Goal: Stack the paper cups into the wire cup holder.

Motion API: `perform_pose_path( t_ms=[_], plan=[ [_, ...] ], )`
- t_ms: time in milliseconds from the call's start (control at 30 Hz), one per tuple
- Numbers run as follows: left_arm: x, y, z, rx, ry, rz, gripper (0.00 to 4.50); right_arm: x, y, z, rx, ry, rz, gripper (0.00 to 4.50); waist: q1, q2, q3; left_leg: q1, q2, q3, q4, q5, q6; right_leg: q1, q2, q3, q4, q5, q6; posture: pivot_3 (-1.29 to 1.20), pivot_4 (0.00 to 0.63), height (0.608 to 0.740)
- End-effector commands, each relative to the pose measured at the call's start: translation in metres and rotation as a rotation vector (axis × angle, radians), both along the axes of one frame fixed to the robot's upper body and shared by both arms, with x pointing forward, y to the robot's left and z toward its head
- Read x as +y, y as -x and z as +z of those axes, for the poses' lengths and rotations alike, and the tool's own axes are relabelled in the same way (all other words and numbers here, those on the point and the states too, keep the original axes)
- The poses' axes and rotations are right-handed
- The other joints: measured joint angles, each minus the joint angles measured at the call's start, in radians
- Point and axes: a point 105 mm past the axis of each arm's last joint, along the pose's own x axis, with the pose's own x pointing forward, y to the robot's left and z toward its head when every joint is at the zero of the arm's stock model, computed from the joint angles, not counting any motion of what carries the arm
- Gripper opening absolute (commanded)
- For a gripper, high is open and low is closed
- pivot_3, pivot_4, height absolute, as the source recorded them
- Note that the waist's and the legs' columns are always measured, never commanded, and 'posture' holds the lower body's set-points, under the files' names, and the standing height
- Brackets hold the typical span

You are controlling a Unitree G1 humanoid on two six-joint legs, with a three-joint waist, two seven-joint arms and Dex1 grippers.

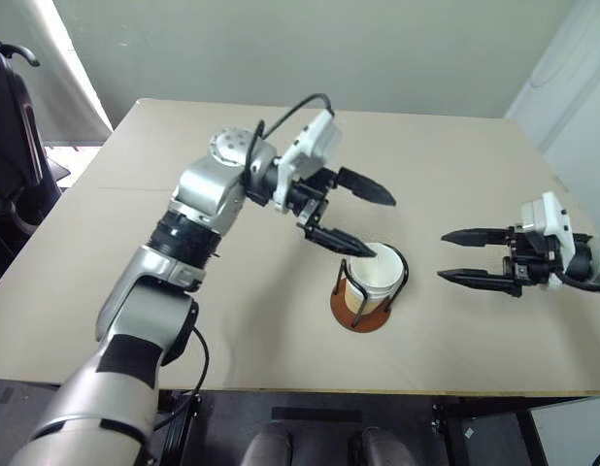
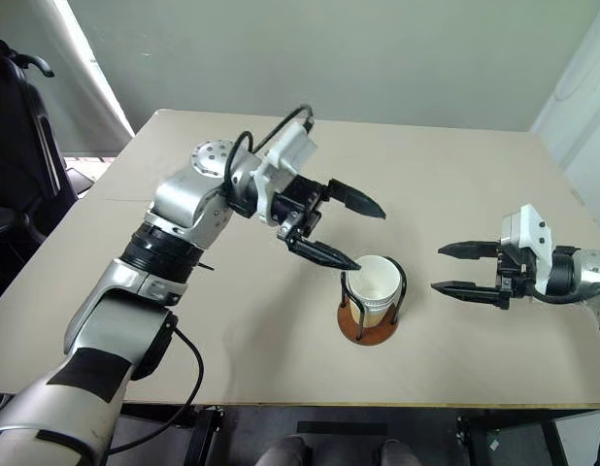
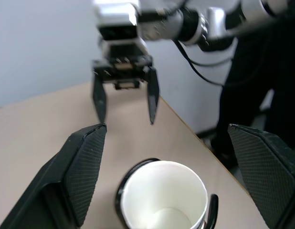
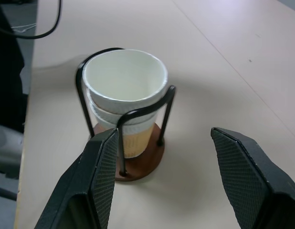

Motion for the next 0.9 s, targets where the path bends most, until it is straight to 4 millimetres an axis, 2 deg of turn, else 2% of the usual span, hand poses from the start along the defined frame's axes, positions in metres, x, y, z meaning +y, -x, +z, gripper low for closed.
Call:
perform_pose_path(
  t_ms=[33,300,467,600,900],
  plan=[
    [0.029,-0.01,0.018,0.058,0.123,0.152,4.43,0.001,-0.005,0.009,-0.034,-0.006,-0.029,3.09,-0.004,0.0,0.0,0.0,0.0,0.0,0.0,0.0,0.0,0.0,0.0,0.0,0.0,0.0,0.0,0.0,0.15,0.74],
    [0.082,-0.026,-0.005,0.142,0.187,0.461,4.43,-0.008,-0.025,0.002,-0.014,-0.019,-0.139,3.09,-0.001,0.0,0.0,0.005,0.0,0.001,-0.002,0.0,0.0,0.001,0.0,0.001,-0.001,0.0,0.0,0.0,0.15,0.74],
    [0.106,-0.038,-0.01,0.08,0.248,0.654,4.43,-0.016,-0.038,-0.003,-0.015,-0.035,-0.228,3.09,0.001,0.0,0.0,0.005,0.0,0.001,-0.002,0.0,0.0,0.001,0.0,0.001,-0.001,0.0,0.0,0.0,0.15,0.74],
    [0.128,-0.055,-0.009,0.058,0.362,0.854,4.43,-0.022,-0.052,0.0,-0.058,-0.075,-0.333,3.09,-0.002,0.0,0.0,0.007,0.0,0.002,-0.002,0.0,0.0,0.001,0.0,0.001,0.0,0.0,0.0,0.0,0.15,0.74],
    [0.152,-0.057,-0.029,0.132,0.39,1.039,4.43,-0.023,-0.061,-0.002,-0.077,-0.141,-0.415,3.09,-0.003,0.0,0.0,0.008,0.001,0.004,-0.004,0.0,0.0,0.001,0.0,0.0,0.0,0.0,0.0,0.0,0.15,0.74]
  ],
)
